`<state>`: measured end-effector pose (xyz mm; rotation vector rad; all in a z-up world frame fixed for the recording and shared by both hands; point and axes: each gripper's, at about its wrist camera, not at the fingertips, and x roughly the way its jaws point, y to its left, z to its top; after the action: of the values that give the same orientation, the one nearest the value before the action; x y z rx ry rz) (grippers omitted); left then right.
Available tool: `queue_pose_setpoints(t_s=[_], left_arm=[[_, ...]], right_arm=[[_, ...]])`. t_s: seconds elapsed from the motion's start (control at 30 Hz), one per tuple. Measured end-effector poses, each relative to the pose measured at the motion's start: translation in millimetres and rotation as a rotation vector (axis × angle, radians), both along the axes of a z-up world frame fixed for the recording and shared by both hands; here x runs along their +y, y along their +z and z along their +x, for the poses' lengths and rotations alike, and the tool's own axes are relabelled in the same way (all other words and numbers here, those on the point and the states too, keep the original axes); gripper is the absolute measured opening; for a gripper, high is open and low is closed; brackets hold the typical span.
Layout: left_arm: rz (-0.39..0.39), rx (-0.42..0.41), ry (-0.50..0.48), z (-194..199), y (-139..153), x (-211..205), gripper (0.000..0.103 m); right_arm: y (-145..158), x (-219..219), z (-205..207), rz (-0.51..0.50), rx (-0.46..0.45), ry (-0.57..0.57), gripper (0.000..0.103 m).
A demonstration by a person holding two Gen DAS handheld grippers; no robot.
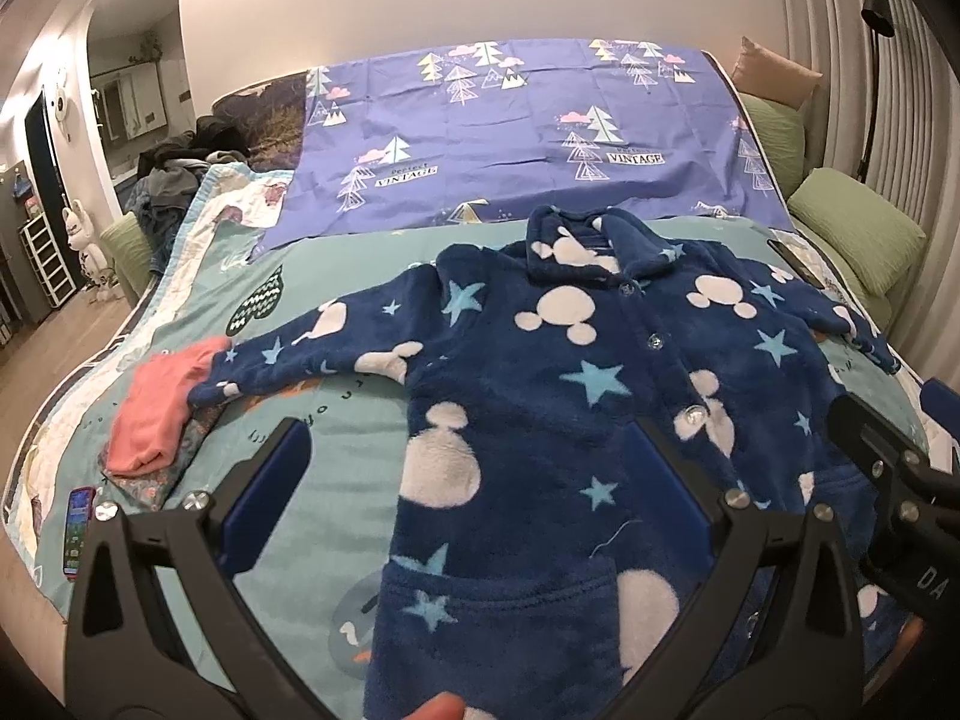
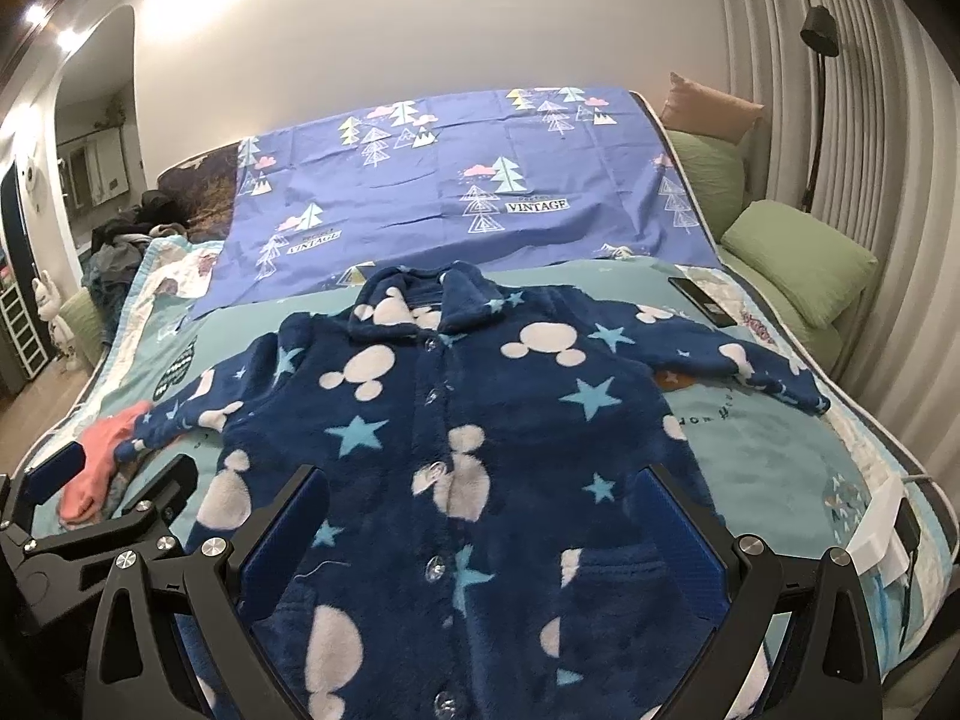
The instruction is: Fold small clothes
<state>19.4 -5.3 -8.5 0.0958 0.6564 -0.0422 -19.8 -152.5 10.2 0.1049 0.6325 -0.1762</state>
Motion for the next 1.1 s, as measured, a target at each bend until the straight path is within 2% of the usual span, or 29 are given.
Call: queue_pose_setpoints(t_s=[0.33,0.6,0.93,1.1], left_arm=[[-0.012,0.004,-0.023,8,0,-2,0.102],[-0.059,0.017,-0.016,12,2,7,0.102],[-0.016,0.034,-0.005,15,3,4,0.102],[-0.001,0.006,-0.009,11,6,3,0.102]], right_arm=[[0,-2,8,-0.016,0.011,-0.014,0.103],[2,-6,10,-0.010,0.019,-0.020,0.103],[1,0,13,-0.018,0.034,0.000,0.103],[0,0,14,-0.013,0.035,-0.003,0.103]])
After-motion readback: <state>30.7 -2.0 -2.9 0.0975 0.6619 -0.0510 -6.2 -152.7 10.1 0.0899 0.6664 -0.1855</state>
